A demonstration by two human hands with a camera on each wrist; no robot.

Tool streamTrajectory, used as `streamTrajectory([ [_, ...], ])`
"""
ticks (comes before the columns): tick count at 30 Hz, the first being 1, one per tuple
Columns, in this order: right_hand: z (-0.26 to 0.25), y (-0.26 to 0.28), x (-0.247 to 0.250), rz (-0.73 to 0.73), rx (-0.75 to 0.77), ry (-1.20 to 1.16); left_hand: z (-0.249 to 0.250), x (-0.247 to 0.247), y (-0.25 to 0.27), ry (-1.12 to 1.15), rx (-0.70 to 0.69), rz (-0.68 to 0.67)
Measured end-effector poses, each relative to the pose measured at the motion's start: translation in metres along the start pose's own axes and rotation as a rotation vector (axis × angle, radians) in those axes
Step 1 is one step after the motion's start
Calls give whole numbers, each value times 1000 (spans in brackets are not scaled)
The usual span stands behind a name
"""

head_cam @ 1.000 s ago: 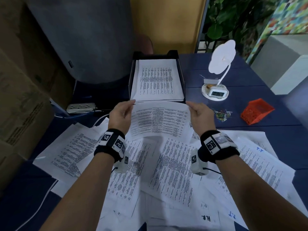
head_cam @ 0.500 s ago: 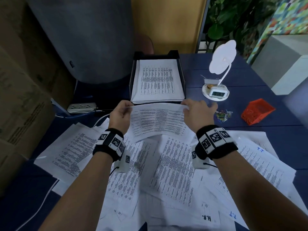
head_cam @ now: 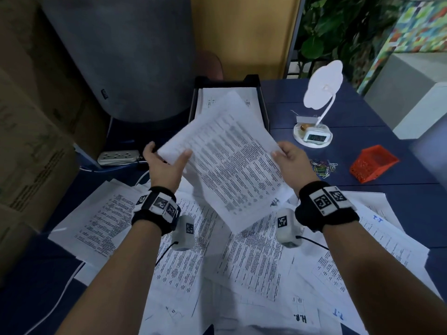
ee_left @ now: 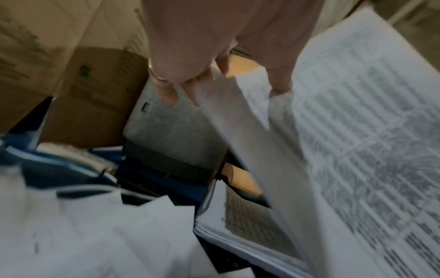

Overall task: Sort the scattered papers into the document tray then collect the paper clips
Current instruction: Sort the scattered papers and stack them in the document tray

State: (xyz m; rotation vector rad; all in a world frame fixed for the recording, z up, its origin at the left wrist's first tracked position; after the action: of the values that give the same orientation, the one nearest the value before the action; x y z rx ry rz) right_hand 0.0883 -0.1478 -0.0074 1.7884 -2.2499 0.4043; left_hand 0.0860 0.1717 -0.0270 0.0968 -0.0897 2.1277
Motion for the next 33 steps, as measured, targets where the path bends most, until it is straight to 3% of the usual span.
streamTrajectory([
  [2, 4, 4, -3, -7, -16, -113, -10, -15, 3, 142, 115, -135],
  [4, 7, 8, -10, -48, -30, -144, -8, -29, 14, 98, 119, -235],
  [9, 18, 10, -20, -75, -72, -127, 6, -29, 21, 188, 71, -128],
  [13, 34, 11, -22, -77, -138, -75, 10, -38, 29, 168, 31, -184],
  [18, 48, 16, -20, -35, -223, -42, -15, -57, 41, 17, 76, -343],
  [28, 74, 29, -19, -90, -303, -64, -11, -48, 28, 68, 174, -265],
  [33, 102, 47, -31, -193, -415, -22, -42, -40, 23, -121, 258, -291],
])
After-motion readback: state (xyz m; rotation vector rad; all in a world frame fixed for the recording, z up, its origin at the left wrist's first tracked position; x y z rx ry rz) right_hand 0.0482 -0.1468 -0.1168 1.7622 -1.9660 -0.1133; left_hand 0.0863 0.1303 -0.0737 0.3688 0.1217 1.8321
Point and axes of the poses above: each hand's wrist, its own y-axis away from the middle knuckle, its own x-axis out of the back of the hand, z = x × y, the point moved 9 cm from there along -y, towards the middle knuckle, and after that the axes turned 7 degrees about z, right-handed, at the moved point
